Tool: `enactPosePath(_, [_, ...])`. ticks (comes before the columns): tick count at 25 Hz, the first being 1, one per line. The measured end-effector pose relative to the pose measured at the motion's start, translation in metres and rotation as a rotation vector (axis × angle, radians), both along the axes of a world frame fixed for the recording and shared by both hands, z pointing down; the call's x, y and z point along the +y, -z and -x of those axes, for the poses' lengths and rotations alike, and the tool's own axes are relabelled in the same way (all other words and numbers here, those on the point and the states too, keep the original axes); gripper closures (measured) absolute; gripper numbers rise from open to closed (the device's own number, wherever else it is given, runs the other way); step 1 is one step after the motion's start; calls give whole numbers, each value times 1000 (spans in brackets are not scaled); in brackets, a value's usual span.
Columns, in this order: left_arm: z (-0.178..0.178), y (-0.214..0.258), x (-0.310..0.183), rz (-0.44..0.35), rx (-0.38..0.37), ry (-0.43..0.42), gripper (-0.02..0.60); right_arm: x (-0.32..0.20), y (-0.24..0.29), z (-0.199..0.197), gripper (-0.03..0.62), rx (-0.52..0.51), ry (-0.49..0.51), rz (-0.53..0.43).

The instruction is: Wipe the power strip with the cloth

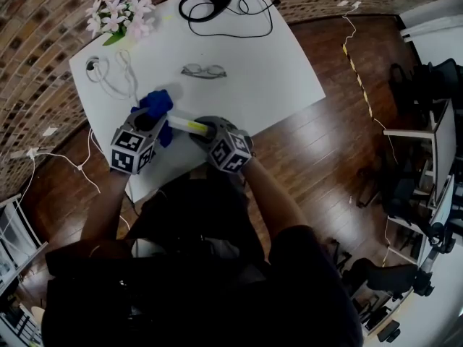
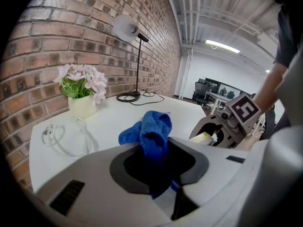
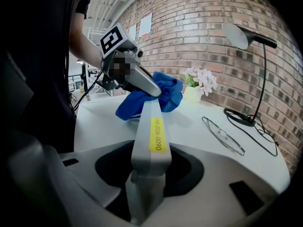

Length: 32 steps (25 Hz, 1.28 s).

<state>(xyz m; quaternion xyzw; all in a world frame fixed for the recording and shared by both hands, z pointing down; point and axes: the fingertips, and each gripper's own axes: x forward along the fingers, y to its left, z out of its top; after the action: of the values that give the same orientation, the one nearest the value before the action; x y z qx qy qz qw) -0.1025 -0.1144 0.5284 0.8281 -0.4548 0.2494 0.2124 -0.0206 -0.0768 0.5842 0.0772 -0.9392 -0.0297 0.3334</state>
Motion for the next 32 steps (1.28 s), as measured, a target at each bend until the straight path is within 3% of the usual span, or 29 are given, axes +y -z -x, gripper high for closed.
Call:
enactPosePath(22, [13, -1, 0, -32, -20, -97, 474, 0, 1, -3, 425, 15, -66, 48])
enactPosePath(32, [16, 1, -4, -35, -1, -34, 474, -4, 0, -2, 425, 17, -68, 71])
